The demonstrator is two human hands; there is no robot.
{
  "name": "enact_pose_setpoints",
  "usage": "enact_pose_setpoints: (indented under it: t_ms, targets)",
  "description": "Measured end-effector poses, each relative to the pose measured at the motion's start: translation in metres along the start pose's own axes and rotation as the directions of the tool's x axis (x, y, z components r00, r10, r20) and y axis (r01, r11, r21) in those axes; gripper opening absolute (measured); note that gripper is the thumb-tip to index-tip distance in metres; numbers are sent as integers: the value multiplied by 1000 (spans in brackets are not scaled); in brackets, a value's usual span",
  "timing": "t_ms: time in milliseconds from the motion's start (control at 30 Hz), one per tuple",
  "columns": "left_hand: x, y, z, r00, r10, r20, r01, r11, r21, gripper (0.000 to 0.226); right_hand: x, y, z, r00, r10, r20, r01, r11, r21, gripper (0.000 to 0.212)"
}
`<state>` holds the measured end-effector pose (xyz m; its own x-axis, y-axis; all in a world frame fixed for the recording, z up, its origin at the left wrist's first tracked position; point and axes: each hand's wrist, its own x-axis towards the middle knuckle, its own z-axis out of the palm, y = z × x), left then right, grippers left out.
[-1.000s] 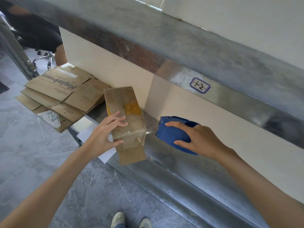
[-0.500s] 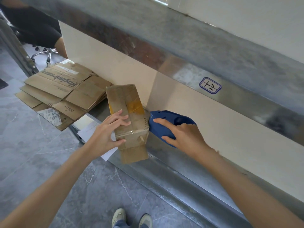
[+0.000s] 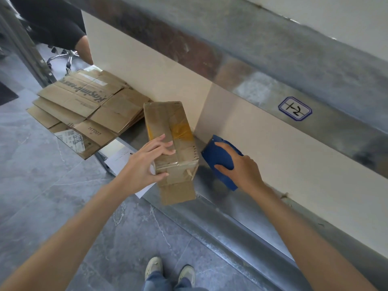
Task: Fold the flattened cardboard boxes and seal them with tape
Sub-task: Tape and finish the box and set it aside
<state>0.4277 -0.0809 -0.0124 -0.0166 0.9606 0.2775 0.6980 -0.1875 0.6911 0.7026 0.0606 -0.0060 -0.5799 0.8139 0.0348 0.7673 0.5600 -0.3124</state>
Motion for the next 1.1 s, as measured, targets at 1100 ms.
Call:
enact_pose_setpoints:
  t_ms: [1100]
  targets:
    - [-2,-2,6,1000,4,-29,-4,1000,-1,60,-27,36,19,992,97,78,-105,989,107,76]
